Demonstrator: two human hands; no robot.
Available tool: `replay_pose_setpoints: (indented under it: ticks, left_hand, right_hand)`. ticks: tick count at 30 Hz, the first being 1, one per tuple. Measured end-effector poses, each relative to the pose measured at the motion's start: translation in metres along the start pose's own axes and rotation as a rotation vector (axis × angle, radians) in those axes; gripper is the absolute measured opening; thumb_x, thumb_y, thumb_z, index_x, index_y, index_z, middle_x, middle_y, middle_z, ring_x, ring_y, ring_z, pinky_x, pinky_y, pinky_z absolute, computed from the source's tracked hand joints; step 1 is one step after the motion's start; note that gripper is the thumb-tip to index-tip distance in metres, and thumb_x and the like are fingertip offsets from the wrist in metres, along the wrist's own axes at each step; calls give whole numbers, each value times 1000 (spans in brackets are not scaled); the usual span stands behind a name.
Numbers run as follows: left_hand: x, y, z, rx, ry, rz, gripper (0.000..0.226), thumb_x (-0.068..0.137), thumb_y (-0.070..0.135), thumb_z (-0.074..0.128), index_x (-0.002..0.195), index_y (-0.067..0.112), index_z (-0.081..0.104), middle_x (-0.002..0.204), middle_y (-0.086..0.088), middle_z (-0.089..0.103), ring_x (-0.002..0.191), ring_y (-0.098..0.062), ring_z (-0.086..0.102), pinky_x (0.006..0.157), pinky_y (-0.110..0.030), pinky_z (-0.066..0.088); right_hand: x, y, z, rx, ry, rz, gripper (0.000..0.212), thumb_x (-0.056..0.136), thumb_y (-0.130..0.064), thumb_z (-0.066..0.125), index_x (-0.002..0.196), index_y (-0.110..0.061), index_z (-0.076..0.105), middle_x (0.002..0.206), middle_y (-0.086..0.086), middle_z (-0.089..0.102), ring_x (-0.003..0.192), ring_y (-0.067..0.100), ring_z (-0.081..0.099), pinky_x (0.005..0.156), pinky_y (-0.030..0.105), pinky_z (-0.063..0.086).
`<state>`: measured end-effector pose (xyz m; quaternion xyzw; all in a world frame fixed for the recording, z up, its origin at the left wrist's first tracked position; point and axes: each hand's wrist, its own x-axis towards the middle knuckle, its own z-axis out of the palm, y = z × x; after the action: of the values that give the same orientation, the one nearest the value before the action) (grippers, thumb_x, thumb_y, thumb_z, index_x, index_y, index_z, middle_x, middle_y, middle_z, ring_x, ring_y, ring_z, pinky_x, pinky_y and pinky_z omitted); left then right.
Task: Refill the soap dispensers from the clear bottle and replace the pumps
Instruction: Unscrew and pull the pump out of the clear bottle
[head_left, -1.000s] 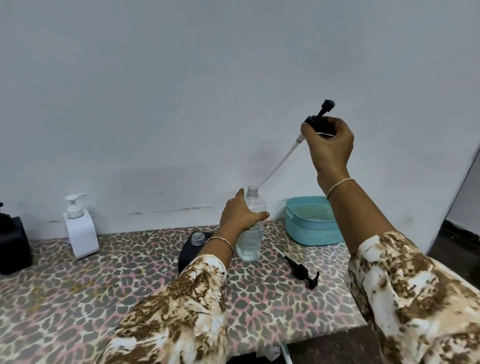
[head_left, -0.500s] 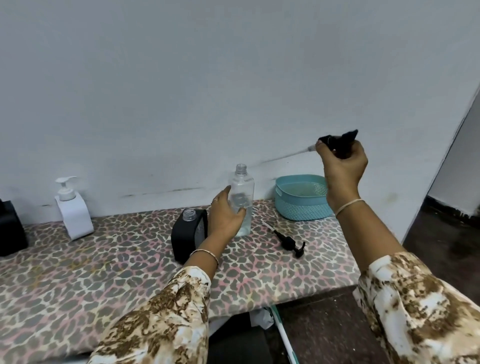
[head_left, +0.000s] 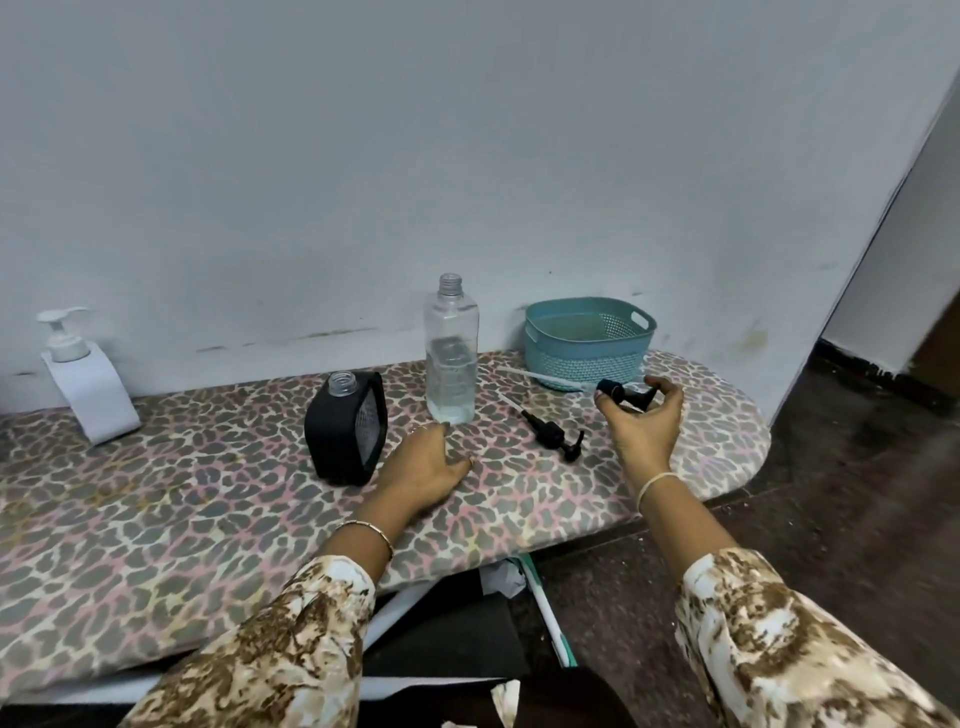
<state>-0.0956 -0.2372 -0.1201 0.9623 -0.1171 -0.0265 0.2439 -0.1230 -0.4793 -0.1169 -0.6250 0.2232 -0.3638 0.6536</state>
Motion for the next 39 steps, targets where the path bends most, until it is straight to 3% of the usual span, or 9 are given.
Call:
replay_pose_setpoints:
  ticks: [5,8,15,19,22,24,28,34,39]
  left_hand:
    - [-1,-1,3,83,5,11,59,88,47,61,134,15,47,131,-7,58,116,-25,56,93,-37,49]
    - [-1,0,2,80,5,4,59,87,47,62,134,15,47,129,-7,59,114,-25,57,92,-38,50]
    - [-8,3,2,66,55,49,59,87,39,64,137,16,44,132,-7,57,117,-24,55,95,-36,47]
    - [-13,8,1,73,123,90,59,88,34,65,139,16,43,134,-7,55,120,-24,53,99,-38,47]
    - [-18,16,-7,81,214,144,55,90,30,64,139,16,43,135,-6,53,122,-23,51,99,-37,45]
    - [-20,21,-14,89,308,192,53,90,29,63,139,17,45,135,-4,53,122,-21,51,99,-35,45]
    - [-19,25,-30,82,491,288,42,93,27,58,133,17,52,133,-3,56,123,-20,51,102,-35,42]
    - [-18,11,-57,104,746,309,39,88,22,63,126,14,58,129,-7,62,133,-24,45,118,-40,14]
    - [-19,-22,-70,15,817,151,64,83,28,67,140,15,42,148,-4,42,144,-23,26,122,-42,6]
  right_hand:
    - [9,21,-5,-198,-78,-13,44,68,-9,84,98,-21,54,91,0,65,87,18,64,90,38,54]
    - [16,30,-10,-341,-173,1,42,64,-16,87,91,-26,56,93,0,68,87,20,67,85,42,56]
    - [18,34,-14,-645,-248,-41,32,67,-19,82,90,-25,61,96,-1,69,88,22,65,81,40,55]
    - [16,31,-11,-711,-232,-33,32,67,-29,80,92,-28,61,100,-2,69,97,24,64,90,43,50]
    - [12,25,-8,-777,-175,-30,42,69,-40,76,106,-28,60,121,2,57,116,26,52,107,46,31]
    - [9,16,-2,-775,-108,-78,50,71,-44,71,116,-27,54,131,5,47,126,27,43,111,48,22]
    - [-1,-7,20,-686,-51,-217,60,73,-45,70,123,-26,45,135,4,43,130,24,37,113,48,21]
    - [-26,-31,75,-568,-250,-303,79,74,-48,74,137,-19,36,146,5,34,138,24,29,115,47,23]
    - [-48,-36,114,-435,-412,-266,95,69,-41,83,143,-14,29,149,8,33,138,25,31,115,42,29]
